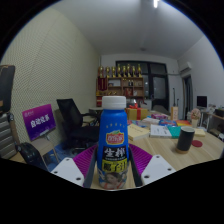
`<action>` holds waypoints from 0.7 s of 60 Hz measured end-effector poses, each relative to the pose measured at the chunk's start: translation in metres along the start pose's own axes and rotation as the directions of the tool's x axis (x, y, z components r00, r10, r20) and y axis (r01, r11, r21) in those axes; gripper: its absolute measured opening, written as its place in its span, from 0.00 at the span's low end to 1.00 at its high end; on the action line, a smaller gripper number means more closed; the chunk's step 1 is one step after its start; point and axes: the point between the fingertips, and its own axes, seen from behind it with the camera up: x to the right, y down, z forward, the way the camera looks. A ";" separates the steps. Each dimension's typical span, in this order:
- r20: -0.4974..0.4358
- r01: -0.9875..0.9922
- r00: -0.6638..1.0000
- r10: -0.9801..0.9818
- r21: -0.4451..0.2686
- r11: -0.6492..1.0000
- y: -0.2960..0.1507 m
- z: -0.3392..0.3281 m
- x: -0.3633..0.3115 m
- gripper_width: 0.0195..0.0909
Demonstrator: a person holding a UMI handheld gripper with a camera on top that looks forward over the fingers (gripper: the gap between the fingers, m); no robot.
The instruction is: Pour water
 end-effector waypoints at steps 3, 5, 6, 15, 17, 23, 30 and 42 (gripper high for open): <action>-0.002 0.012 1.000 -0.012 0.012 1.000 -0.001 0.002 0.000 0.55; -0.002 0.012 1.000 -0.012 0.017 1.000 -0.002 0.002 0.000 0.51; -0.001 0.013 1.000 -0.013 0.021 1.000 -0.001 0.001 0.000 0.51; 0.056 0.030 0.998 -0.032 0.029 0.999 -0.001 0.003 -0.003 0.43; 0.076 0.032 0.997 -0.034 0.027 0.999 -0.001 0.003 -0.004 0.42; 0.162 0.073 0.984 -0.074 0.011 0.997 -0.003 0.003 -0.014 0.38; 0.234 -0.023 0.972 0.031 -0.036 0.999 -0.014 0.004 -0.014 0.38; 0.319 -0.546 0.759 0.568 -0.163 0.822 -0.075 0.010 0.033 0.38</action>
